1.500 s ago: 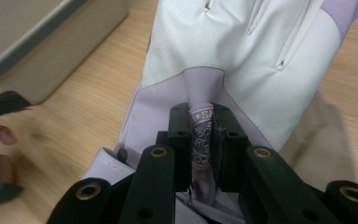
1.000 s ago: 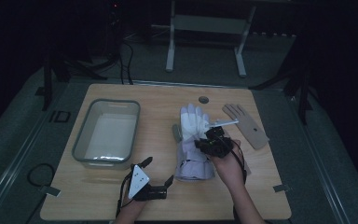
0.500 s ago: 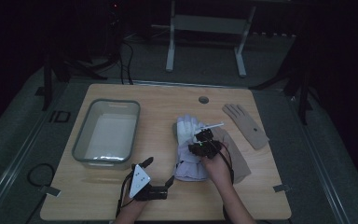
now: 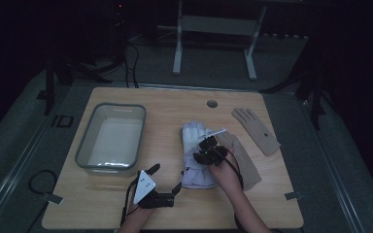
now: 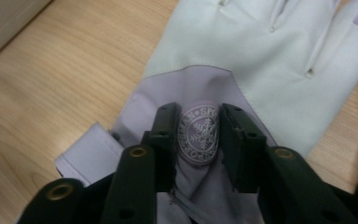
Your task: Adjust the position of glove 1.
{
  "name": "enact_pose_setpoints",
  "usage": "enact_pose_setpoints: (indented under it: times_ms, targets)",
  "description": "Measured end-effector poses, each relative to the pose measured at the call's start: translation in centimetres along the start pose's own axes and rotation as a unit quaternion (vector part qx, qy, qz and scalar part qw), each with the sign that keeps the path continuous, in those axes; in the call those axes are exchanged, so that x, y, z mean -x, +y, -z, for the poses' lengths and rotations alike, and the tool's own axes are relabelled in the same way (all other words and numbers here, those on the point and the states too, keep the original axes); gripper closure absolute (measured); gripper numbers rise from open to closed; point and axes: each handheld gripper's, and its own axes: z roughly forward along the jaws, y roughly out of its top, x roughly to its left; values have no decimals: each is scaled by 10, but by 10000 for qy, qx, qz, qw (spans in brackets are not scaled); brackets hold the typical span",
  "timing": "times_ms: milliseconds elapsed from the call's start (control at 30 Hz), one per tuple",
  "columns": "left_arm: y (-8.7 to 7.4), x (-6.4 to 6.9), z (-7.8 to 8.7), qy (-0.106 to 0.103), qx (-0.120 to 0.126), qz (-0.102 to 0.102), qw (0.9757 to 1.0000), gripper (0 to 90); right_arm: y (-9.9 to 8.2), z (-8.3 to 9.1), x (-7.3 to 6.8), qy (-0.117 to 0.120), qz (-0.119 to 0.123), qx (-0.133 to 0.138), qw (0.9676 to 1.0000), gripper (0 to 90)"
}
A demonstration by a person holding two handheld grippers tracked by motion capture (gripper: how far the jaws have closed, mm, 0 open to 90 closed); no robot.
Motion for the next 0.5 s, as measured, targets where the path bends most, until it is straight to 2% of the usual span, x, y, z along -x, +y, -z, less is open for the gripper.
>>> enact_pose_setpoints:
  times_ms: [100, 167, 233, 267, 300, 333, 400, 467, 500]
  targets:
    - [0, 0, 0, 6, 12, 42, 10000, 12, -1, 0, 1, 52, 327, 56, 9994, 549]
    - [0, -1, 0, -13, 13, 65, 10000, 12, -1, 2, 0, 39, 414, 112, 9991, 477]
    - [0, -2, 0, -13, 11, 98, 10000, 12, -1, 6, 2, 13, 389, 142, 9991, 394]
    - [0, -2, 0, -16, 21, 113, 9999, 12, -1, 8, 3, 30, 374, 169, 9992, 390]
    - [0, -2, 0, -18, 15, 125, 9999, 12, -2, 10, 4, 96, 342, 201, 9992, 366]
    - [0, -2, 0, -32, 5, 109, 9999, 12, -3, 14, 5, 184, 331, 218, 9990, 292]
    - [1, -2, -1, -116, -67, 92, 9999, 12, -5, 21, 8, 269, 316, 309, 9987, 220]
    - [1, -3, -1, -132, -93, 74, 9998, 13, -7, 28, 13, 367, 113, 491, 9981, 195]
    - [1, -3, -2, -132, -114, 75, 9998, 13, -8, 32, 16, 341, 48, 557, 9979, 185]
